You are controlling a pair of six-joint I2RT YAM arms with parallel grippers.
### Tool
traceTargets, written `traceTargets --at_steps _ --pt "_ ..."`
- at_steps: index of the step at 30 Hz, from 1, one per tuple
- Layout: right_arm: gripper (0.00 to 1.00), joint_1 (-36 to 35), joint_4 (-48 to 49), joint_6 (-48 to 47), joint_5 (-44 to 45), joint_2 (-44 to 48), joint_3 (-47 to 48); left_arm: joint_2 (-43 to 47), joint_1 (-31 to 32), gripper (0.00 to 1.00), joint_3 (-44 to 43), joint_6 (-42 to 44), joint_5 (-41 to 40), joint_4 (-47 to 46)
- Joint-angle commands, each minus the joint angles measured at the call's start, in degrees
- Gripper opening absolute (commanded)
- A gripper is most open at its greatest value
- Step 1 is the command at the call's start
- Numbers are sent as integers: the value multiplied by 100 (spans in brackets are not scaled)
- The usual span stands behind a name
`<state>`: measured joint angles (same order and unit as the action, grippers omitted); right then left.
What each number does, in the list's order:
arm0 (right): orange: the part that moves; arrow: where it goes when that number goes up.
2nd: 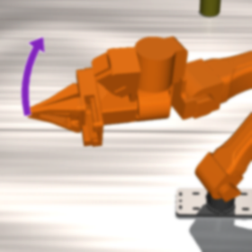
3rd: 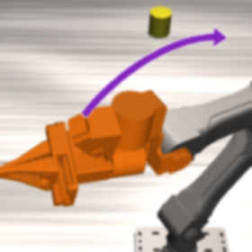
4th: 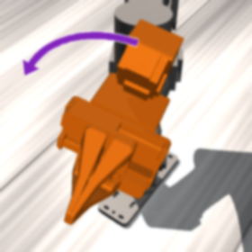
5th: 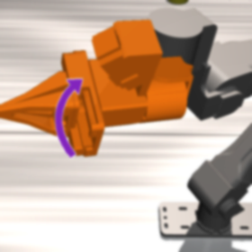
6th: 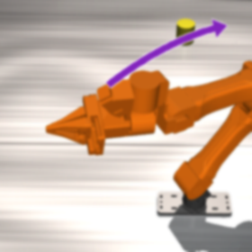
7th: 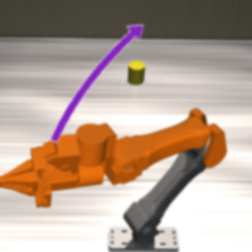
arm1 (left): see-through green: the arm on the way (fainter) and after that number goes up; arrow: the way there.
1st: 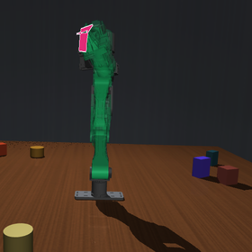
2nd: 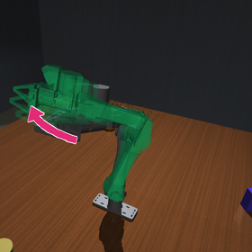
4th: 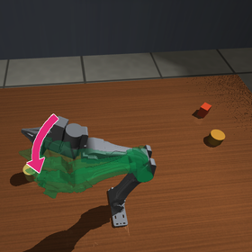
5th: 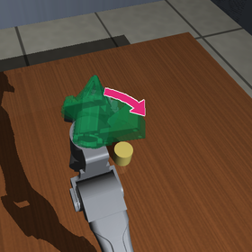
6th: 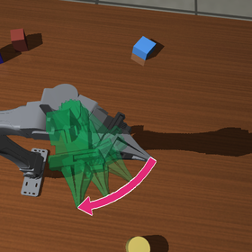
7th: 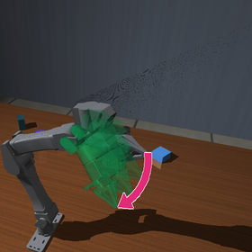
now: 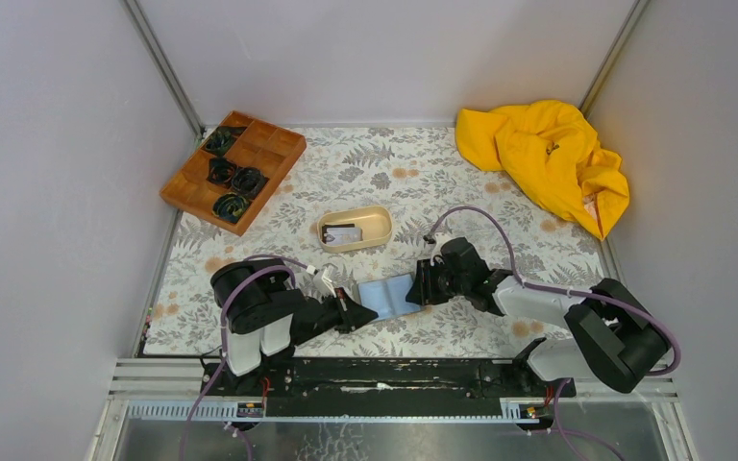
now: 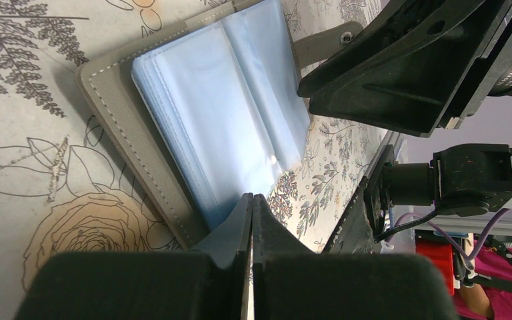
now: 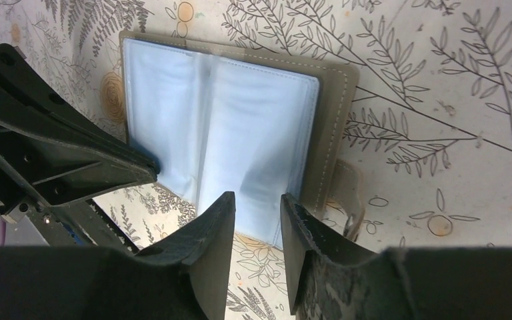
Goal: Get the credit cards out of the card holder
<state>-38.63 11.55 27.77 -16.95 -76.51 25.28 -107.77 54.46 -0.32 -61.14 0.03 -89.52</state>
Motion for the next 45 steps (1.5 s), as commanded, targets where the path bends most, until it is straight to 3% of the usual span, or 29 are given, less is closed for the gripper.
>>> traceTargets --at_steps 1,8,17,29,45 --pt "39 -41 470 109 -337 -149 1 -189 -35 0 115 112 32 -251" --pt "39 -140 782 272 -558 -294 77 -228 -52 0 93 103 55 -255" --pt "38 -29 -183 17 315 82 187 -209 -84 0 128 85 65 -260" --pt "39 40 -100 -100 211 -134 65 -205 -84 0 143 85 63 -259" --pt "47 82 -415 -184 559 26 65 -221 -101 0 152 77 98 -268"
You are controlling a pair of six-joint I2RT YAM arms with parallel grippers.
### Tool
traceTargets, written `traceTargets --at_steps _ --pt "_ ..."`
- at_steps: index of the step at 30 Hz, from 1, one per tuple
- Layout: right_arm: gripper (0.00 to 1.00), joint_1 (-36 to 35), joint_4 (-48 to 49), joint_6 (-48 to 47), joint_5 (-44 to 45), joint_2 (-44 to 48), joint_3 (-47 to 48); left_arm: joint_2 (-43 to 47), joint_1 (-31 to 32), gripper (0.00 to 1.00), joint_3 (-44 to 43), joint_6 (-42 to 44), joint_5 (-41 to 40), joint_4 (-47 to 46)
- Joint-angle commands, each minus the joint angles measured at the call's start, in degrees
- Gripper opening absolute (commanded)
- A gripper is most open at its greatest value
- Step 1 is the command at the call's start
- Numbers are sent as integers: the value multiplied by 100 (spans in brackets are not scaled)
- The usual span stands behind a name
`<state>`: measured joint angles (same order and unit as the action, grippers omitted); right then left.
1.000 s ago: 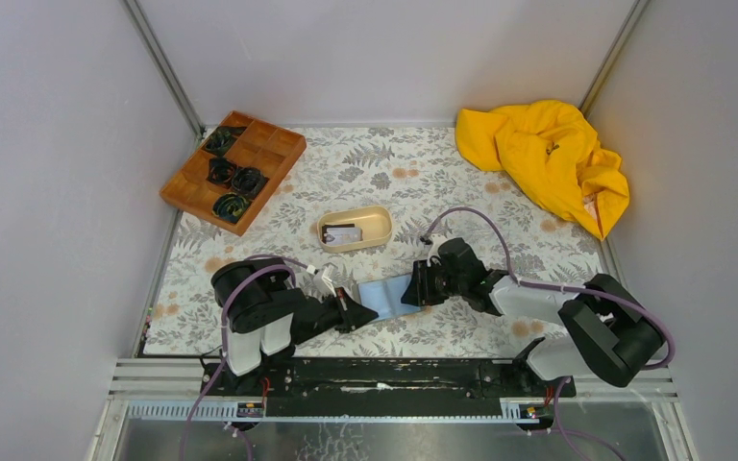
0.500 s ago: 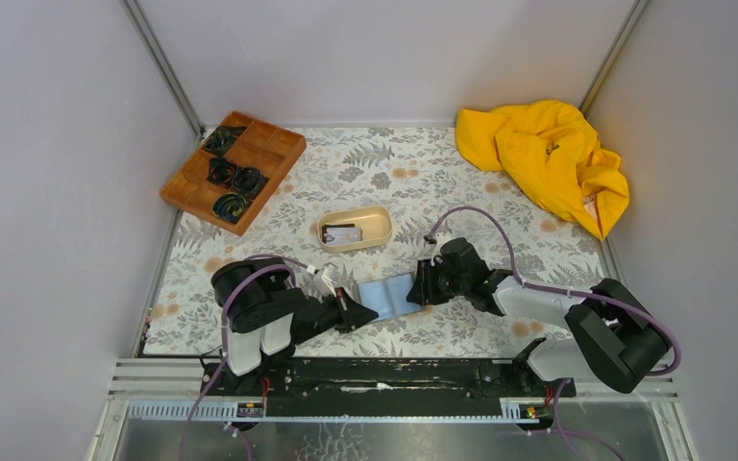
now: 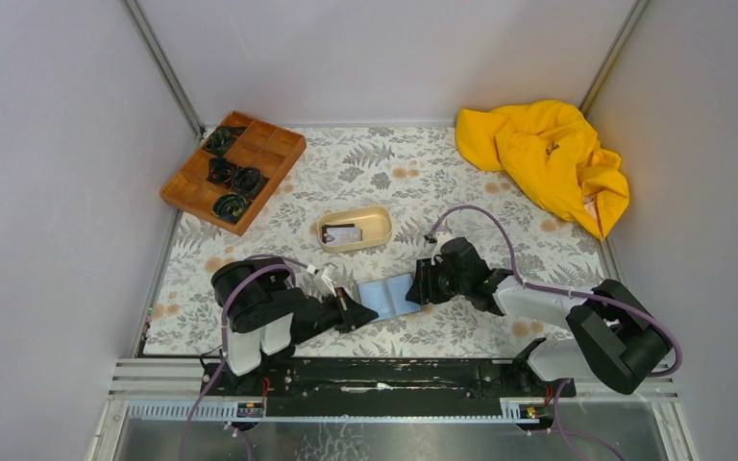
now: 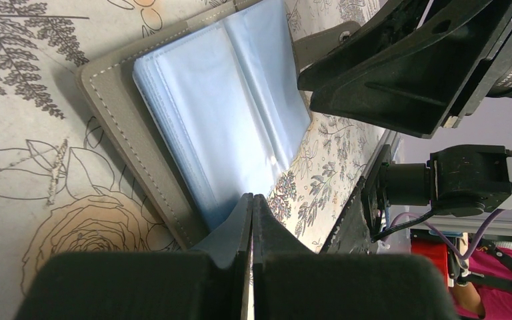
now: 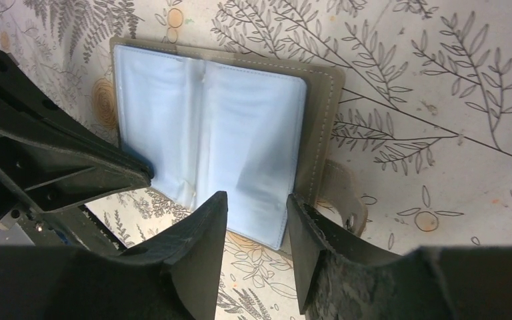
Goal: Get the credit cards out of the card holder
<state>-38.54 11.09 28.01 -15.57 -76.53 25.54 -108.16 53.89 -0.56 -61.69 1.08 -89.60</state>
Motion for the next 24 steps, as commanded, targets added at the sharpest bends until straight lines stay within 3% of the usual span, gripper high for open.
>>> traceTargets --at_steps 1,7,14,24 --pt "47 80 -367 -208 423 37 38 -174 -53 0 179 138 -5 -259" --pt "47 102 -364 -227 384 75 15 -201 -67 0 149 123 16 -260" --pt "40 55 129 -54 -143 -131 -17 -298 -95 0 70 116 81 -260" --pt "29 -766 239 238 102 -725 605 -362 -145 0 47 96 158 -260"
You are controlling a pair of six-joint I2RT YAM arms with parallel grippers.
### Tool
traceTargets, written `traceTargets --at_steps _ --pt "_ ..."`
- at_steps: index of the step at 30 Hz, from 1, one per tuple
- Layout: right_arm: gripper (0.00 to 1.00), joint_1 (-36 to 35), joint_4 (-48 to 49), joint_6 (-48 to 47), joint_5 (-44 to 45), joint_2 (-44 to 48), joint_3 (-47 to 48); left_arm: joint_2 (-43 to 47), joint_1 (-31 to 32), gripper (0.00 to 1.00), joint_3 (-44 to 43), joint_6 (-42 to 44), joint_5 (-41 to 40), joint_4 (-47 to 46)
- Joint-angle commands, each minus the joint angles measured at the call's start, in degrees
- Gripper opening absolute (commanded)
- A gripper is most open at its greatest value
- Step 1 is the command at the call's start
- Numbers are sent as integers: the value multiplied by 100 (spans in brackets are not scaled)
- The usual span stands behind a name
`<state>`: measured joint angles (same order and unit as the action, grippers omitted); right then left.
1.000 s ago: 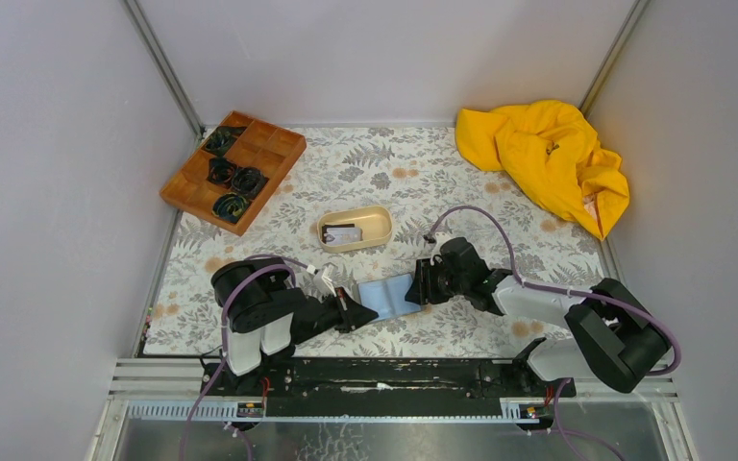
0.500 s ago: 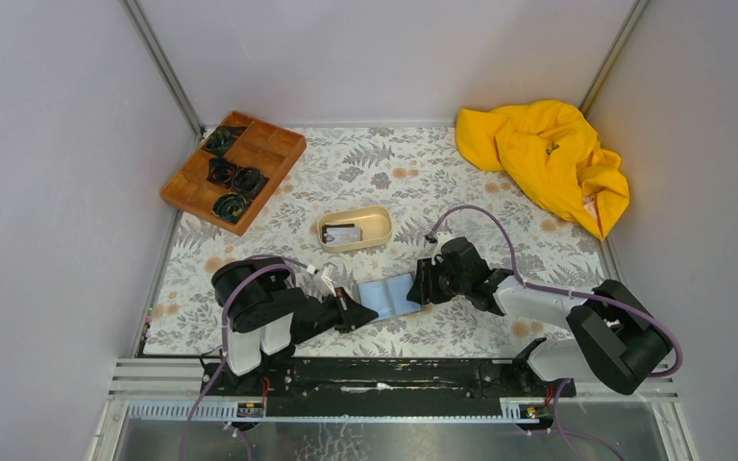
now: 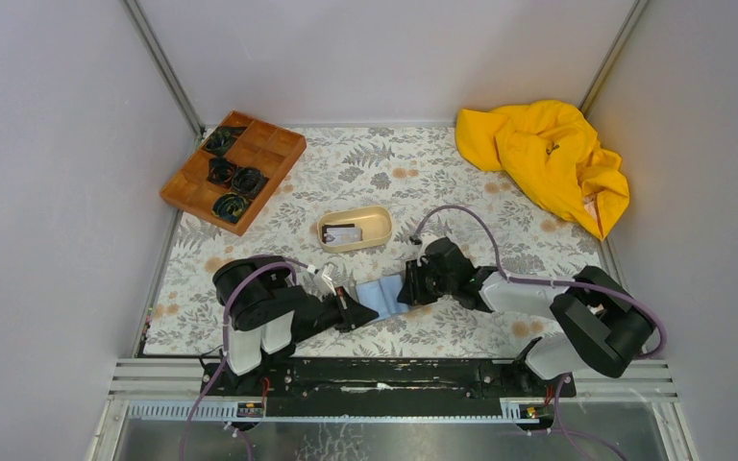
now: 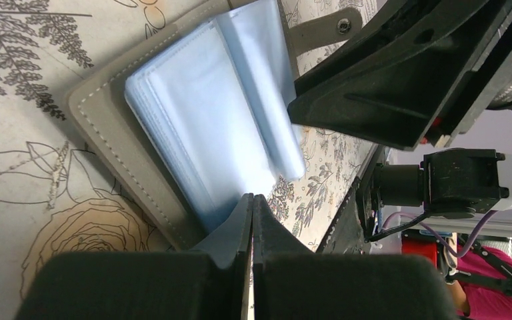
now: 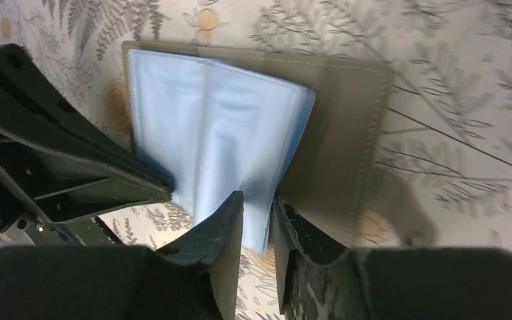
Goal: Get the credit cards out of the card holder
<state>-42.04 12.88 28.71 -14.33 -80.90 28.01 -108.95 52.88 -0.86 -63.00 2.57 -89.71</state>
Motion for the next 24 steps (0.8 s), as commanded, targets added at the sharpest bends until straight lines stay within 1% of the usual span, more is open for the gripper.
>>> traceTargets --at_steps 1,6,9,14,17,24 --pt "28 -471 56 182 2 -355 427 -291 -57 0 84 220 11 -249" --pt "27 -700 79 256 35 -559 661 -298 -77 0 77 218 63 -249" --pt "27 -792 70 286 58 -491 727 -308 -83 0 76 227 80 -251" --pt "28 -801 -410 182 317 107 825 -135 -83 0 122 289 140 -249" --pt "31 -805 -838 75 630 606 876 176 -74 1 249 374 85 -240" --pt "42 -801 -1536 -120 1432 1545 864 1015 -64 16 430 519 243 -206"
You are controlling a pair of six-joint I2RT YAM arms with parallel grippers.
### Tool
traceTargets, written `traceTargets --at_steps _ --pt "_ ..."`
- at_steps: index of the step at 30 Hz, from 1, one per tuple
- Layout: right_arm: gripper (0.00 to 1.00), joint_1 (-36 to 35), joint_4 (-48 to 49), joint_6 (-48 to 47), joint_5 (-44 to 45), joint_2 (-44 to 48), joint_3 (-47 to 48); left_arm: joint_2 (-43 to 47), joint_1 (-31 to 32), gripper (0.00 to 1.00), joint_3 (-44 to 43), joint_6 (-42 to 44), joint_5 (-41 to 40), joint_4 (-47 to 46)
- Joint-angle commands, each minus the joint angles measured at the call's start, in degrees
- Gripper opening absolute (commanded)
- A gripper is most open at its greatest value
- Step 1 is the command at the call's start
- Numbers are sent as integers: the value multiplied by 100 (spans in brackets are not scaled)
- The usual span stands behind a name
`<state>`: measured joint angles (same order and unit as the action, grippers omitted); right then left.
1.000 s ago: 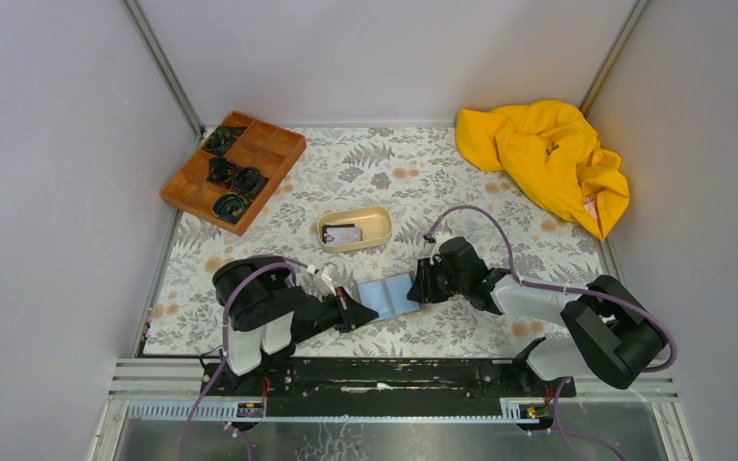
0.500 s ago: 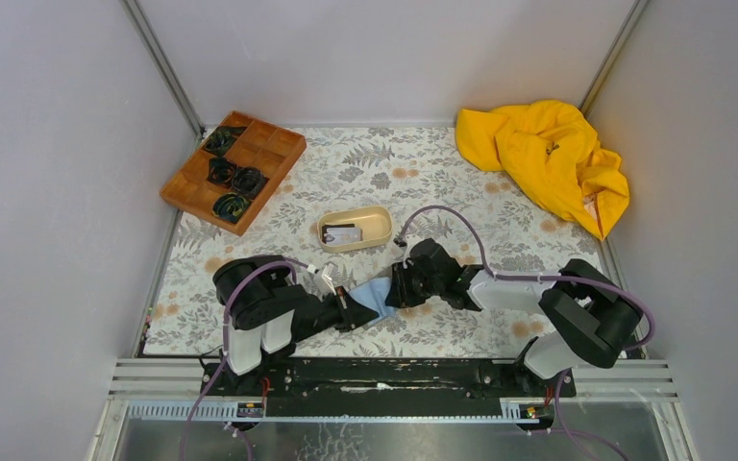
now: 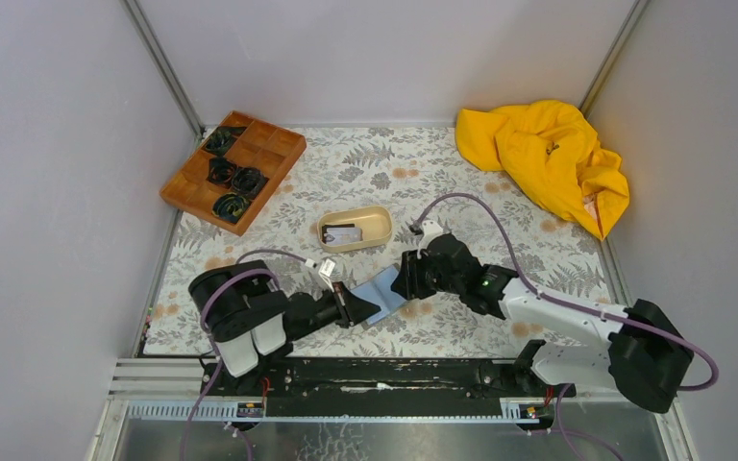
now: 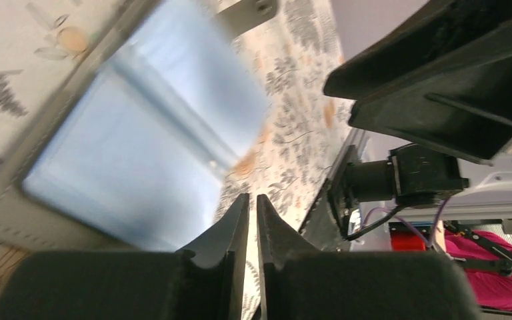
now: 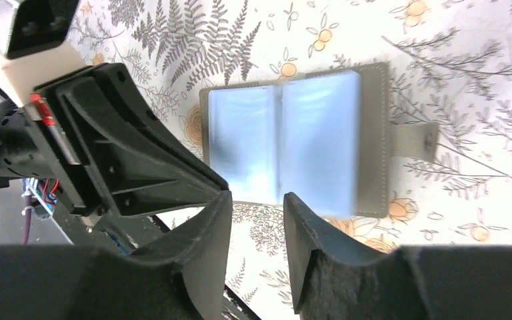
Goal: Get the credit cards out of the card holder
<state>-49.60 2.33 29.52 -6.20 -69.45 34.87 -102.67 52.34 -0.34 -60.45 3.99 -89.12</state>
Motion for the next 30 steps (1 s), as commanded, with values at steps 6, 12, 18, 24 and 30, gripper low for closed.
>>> traceTargets --at_steps 6,12,18,24,30 --pt "70 -41 -256 -225 933 975 -310 1452 -1 31 177 393 280 651" --pt "70 -45 -213 -282 860 958 -464 4002 81 47 -478 1102 -855 4619" --pt "70 -36 -58 -431 1094 826 -515 6211 170 100 -1555 1518 -3197 8647" --pt "70 -1 -184 -778 1395 454 -146 7053 167 100 -1815 1450 -3653 9833" --pt "71 577 498 -1222 1998 562 -613 7209 164 100 -1855 1498 -4432 10444"
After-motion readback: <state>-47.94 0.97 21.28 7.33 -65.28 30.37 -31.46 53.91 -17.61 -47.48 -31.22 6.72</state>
